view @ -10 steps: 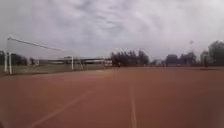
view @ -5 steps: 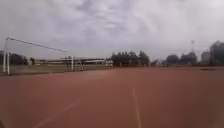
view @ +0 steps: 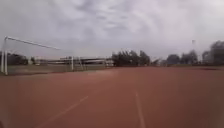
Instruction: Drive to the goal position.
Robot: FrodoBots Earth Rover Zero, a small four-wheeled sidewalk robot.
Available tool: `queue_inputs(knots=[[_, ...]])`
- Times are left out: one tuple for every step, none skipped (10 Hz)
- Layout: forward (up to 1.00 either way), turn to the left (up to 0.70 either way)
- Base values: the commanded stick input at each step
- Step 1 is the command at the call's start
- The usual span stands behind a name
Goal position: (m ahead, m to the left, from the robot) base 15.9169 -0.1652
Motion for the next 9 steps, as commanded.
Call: queue_inputs(knots=[[0.02,0.00],[0.00,0.00],[0.00,0.00],[0.00,0.00],[0.00,0.00],[0.00,0.00],[0.00,0.00],[0.00,0.00],[0.04,0.00]])
